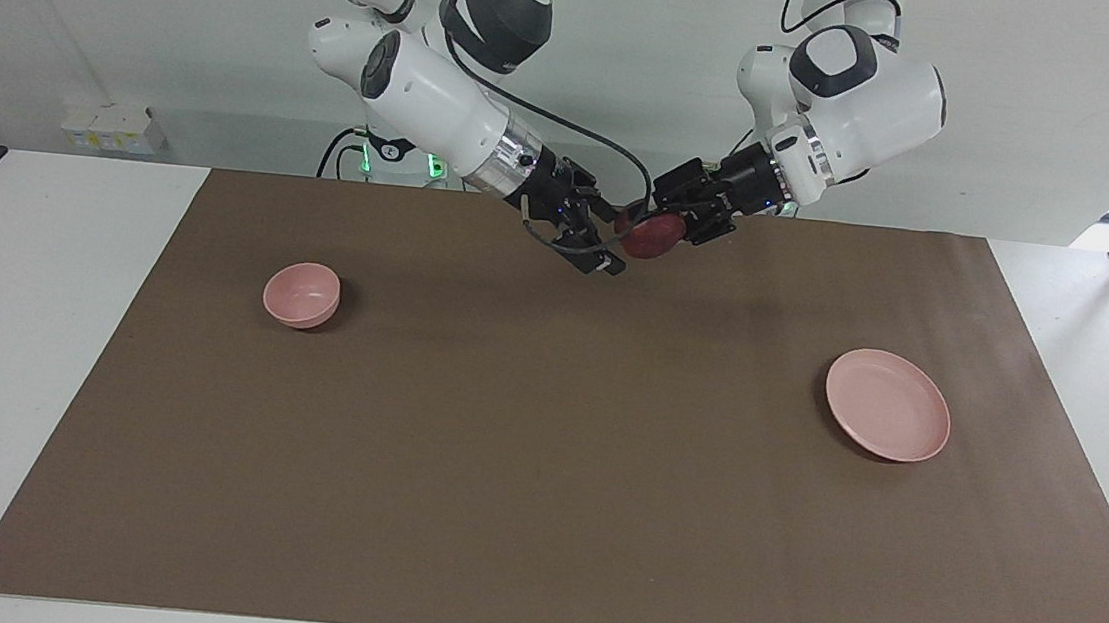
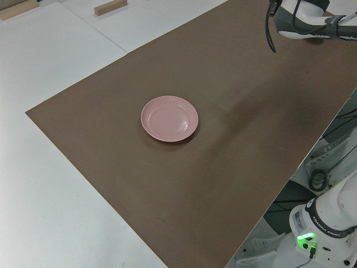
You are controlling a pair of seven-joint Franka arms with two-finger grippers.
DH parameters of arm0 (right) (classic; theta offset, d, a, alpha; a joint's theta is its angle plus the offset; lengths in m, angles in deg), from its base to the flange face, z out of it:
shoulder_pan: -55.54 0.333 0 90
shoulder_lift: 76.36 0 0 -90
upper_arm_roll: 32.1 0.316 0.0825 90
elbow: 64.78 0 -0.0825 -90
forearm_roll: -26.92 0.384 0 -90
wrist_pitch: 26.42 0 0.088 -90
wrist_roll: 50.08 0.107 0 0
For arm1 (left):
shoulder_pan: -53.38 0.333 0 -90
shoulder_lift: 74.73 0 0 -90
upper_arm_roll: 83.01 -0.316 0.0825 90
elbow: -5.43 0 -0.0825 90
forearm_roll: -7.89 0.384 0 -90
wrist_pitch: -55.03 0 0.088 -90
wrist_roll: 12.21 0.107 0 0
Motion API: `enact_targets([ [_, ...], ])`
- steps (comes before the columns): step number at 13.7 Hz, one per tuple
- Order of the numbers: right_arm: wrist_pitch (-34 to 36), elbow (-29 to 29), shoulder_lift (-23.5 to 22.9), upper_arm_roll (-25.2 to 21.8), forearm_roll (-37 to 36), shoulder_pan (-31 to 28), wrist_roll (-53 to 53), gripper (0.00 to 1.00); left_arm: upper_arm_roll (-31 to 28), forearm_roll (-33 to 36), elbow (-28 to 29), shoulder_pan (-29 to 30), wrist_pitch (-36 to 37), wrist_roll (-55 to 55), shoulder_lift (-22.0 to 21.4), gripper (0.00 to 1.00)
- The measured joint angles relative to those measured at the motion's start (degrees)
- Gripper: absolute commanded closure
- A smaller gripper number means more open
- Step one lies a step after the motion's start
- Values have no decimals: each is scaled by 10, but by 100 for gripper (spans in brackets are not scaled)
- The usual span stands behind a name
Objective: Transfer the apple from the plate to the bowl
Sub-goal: 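Bring the apple to the right gripper and close the right gripper on it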
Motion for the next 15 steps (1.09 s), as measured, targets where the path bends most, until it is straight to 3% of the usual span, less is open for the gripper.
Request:
enact_targets([
  [8,4,-1,-1,0,3,28,-17,0,0,1,0,-22,-6,1,5,100],
  [9,4,-1,-1,0,3,31,-16,39,0,1,0,-24,-6,1,5,100],
  [10,3,-1,-1,0,3,31,-16,87,0,1,0,-24,-6,1,6,100],
  [11,6,-1,-1,0,3,32,-16,100,-1,1,0,-24,-7,1,6,100],
  [15,8,-1,-1,0,3,32,-15,100,-3,1,0,-24,-8,1,6,100],
])
